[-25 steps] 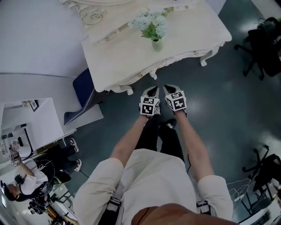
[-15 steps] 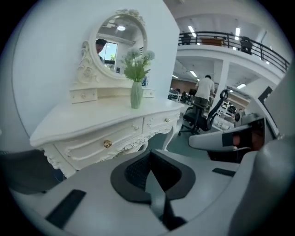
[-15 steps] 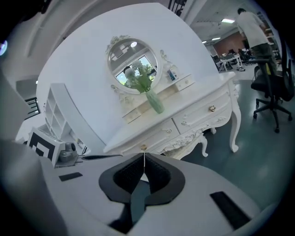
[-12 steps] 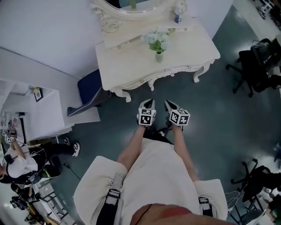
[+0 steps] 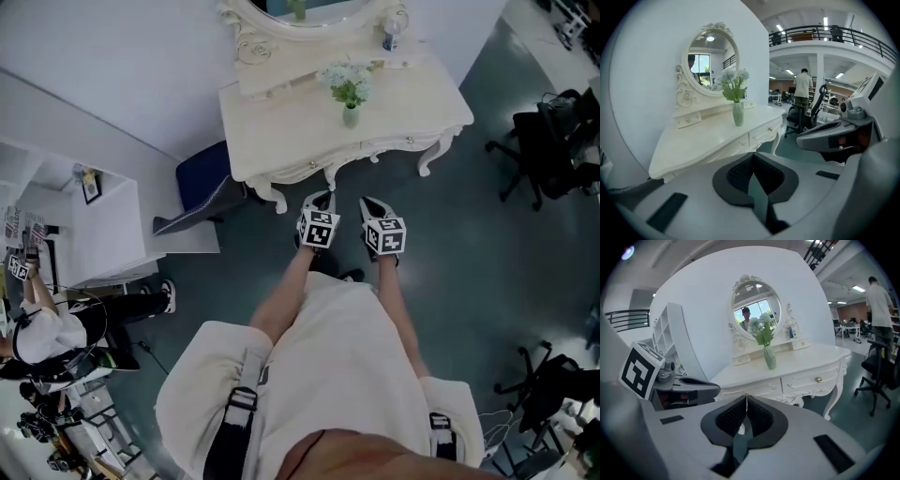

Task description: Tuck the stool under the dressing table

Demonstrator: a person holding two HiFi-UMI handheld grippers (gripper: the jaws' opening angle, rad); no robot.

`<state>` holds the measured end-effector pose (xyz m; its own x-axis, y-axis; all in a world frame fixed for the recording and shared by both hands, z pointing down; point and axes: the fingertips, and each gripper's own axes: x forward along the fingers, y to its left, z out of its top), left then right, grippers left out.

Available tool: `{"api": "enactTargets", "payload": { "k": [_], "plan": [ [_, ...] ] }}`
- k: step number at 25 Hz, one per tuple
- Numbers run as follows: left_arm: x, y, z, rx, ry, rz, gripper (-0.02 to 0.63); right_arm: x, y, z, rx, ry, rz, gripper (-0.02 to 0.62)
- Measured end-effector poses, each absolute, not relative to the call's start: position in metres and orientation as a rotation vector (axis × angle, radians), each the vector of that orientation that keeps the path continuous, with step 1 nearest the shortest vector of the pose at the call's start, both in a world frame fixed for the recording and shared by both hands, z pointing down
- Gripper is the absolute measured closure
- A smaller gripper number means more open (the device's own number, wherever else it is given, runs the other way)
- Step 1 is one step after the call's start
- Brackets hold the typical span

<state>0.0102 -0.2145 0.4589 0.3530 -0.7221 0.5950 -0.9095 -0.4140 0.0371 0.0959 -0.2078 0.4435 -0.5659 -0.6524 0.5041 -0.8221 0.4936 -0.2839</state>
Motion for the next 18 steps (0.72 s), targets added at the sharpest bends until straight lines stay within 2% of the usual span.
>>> {"api": "enactTargets", "payload": {
  "k": [5, 13, 18],
  "plan": [
    [0.015, -0.208, 0.453, 2.320, -1.421, 0.674, 0.591, 0.102, -0.198, 0.443, 1.295, -2.359, 0.678, 0.551],
    [-0.008, -0.209, 0.439, 2.153, -1.412, 0.288, 0.591, 0.111, -0.195, 0.445, 1.468, -2.373, 0.931, 0.551],
    [-0.016, -0.211, 0.442, 2.113, -1.421, 0.250, 0.591, 0.107, -0.196, 0.445, 1.485, -2.393, 0.967, 0.551]
  ]
}}
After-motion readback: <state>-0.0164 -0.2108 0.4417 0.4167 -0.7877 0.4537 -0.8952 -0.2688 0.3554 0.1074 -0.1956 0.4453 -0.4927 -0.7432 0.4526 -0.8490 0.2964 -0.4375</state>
